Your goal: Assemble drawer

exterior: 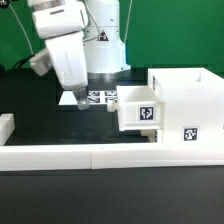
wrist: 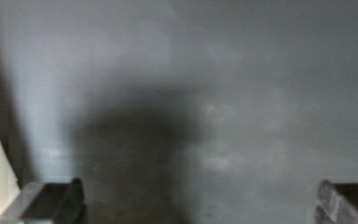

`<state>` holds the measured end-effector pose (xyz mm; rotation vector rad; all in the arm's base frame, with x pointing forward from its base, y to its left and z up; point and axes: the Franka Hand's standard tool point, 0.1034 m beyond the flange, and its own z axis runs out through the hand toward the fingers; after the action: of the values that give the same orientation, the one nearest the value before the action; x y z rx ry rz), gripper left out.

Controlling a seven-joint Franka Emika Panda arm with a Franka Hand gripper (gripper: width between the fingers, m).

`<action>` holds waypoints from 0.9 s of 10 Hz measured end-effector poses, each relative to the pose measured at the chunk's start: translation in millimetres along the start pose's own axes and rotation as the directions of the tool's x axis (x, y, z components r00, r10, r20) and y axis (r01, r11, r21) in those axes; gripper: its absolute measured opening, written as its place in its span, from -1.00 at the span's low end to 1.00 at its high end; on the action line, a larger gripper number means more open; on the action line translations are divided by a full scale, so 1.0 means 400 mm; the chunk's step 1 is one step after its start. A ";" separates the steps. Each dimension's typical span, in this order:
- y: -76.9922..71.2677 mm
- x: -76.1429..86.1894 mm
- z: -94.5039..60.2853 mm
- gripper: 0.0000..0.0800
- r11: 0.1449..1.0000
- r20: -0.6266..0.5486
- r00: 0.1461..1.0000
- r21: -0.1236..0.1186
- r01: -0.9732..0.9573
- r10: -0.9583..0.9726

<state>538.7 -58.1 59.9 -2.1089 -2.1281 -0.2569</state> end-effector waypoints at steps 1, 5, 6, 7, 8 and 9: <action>0.003 0.023 0.004 0.62 1.000 -0.004 1.000 0.002 -0.022 0.022; 0.008 0.090 0.022 0.62 0.995 -0.009 0.995 0.010 -0.095 0.095; 0.009 0.097 0.025 0.62 0.993 -0.009 0.993 0.011 -0.115 0.115; 0.012 0.106 0.029 0.62 0.990 -0.009 0.990 0.007 -0.139 0.139; 0.011 0.117 0.035 0.62 0.989 -0.010 0.989 0.009 -0.148 0.148; 0.010 0.127 0.041 0.62 0.987 -0.011 0.987 0.014 -0.160 0.160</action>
Offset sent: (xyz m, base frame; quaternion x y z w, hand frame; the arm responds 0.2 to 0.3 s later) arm 0.0051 0.0354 -0.0015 -0.0074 0.0031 0.0363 0.9993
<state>542.4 -4.8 54.8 -2.2493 -1.9348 -0.2359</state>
